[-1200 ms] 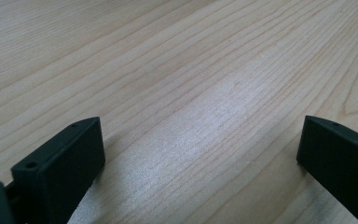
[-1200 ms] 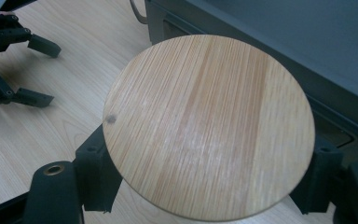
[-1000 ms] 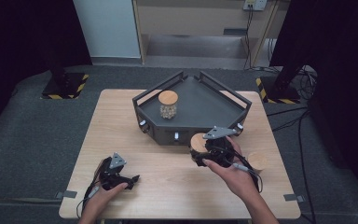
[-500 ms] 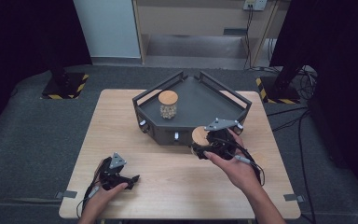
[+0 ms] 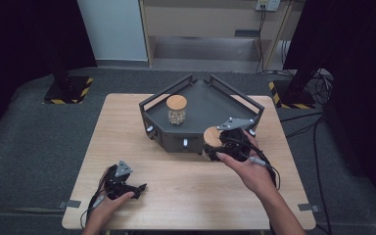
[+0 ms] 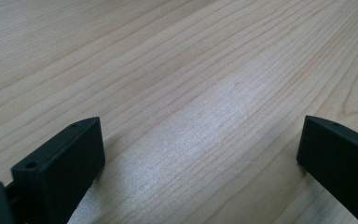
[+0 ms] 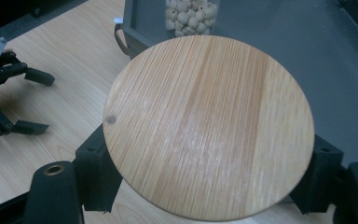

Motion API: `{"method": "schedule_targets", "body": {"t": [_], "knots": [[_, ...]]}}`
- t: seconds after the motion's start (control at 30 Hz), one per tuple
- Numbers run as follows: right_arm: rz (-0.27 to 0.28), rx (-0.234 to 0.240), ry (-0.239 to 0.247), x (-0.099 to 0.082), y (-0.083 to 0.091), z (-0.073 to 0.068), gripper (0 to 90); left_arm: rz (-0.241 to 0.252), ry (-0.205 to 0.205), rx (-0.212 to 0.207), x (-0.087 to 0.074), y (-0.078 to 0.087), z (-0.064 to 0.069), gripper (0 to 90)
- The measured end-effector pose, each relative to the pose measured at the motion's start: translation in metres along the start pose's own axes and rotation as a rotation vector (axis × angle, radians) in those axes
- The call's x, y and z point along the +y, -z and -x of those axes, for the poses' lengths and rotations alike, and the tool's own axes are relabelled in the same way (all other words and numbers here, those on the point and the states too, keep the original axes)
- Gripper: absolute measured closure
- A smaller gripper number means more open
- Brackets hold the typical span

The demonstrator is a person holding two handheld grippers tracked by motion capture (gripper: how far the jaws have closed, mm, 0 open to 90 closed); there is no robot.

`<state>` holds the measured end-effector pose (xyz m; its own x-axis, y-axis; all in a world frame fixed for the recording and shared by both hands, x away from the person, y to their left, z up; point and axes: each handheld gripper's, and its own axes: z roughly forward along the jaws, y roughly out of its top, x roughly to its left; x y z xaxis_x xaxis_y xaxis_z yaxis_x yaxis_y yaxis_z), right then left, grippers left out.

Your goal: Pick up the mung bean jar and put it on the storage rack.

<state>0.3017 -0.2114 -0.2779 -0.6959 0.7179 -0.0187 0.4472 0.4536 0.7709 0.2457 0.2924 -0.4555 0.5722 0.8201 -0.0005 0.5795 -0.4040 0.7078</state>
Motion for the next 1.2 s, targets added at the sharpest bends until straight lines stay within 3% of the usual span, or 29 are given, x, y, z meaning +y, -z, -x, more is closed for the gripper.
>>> {"method": "schedule_targets", "body": {"t": [0.7,1.2], "knots": [[0.038,-0.034,-0.033,0.024,0.008,0.013,25.7,0.000,0.000,0.001,0.000,0.000,0.000,0.0],[0.050,-0.053,-0.054,0.049,-0.009,0.022,25.6,0.001,0.001,0.001,0.000,0.000,0.000,0.0]]}}
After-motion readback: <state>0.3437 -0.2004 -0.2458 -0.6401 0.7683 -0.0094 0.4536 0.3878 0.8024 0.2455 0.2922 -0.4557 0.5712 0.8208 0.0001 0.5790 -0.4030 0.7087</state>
